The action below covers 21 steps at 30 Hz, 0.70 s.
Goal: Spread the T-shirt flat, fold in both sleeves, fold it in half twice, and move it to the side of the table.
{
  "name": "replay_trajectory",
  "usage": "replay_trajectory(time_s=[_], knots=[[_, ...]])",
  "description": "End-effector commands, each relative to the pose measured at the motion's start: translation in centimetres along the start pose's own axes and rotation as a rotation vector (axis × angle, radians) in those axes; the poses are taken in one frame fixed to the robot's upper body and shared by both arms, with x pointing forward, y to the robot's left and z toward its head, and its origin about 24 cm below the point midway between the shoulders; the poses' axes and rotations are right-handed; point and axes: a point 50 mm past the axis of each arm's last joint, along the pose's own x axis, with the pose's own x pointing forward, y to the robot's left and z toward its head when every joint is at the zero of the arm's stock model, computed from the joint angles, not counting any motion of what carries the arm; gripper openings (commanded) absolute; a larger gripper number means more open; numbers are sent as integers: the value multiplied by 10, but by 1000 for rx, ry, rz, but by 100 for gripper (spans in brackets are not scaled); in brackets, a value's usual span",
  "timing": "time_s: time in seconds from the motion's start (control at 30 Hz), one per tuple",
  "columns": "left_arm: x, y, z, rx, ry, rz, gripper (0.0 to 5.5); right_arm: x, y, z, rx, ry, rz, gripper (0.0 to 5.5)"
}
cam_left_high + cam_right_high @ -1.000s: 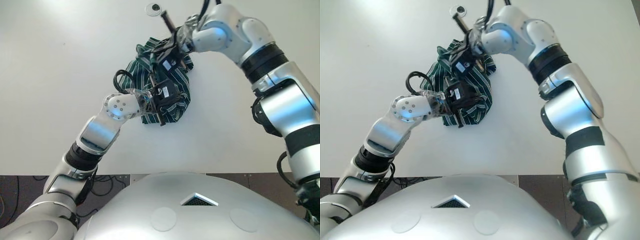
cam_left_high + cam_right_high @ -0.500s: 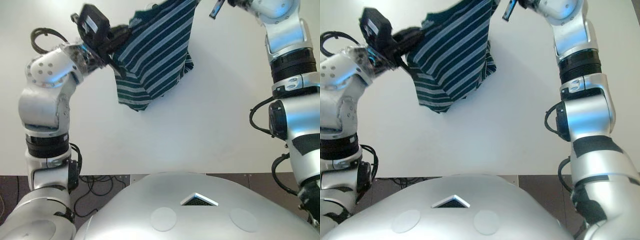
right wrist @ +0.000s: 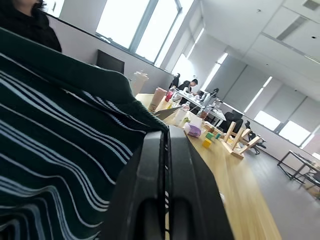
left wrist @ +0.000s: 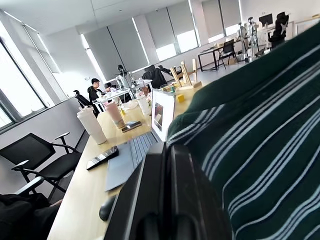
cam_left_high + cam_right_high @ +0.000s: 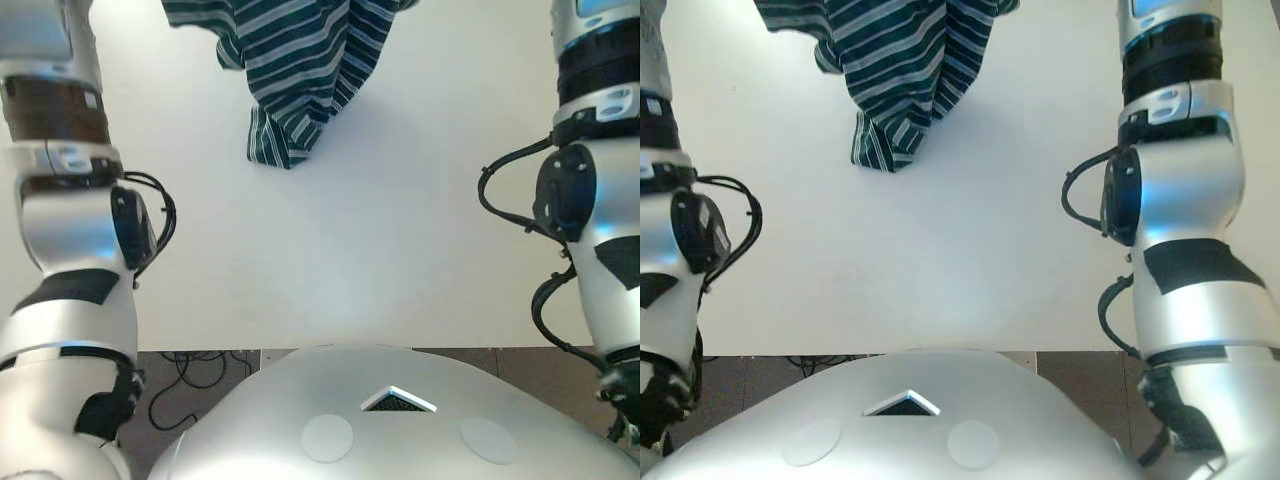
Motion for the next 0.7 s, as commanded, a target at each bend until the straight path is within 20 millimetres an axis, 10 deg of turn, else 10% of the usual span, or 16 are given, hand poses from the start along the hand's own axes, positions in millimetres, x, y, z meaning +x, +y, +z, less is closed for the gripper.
replay_trajectory(time_s=[0.03, 0.5, 0.7], knots=[[14, 26, 37, 72, -22, 118, 0, 14, -16, 34, -44, -36, -64, 1], [11, 51, 112, 158, -134, 281, 0, 20, -44, 98, -164, -145, -213, 1], [6, 54, 101, 130, -131, 171, 0, 16, -42, 88, -257, -142, -67, 1]])
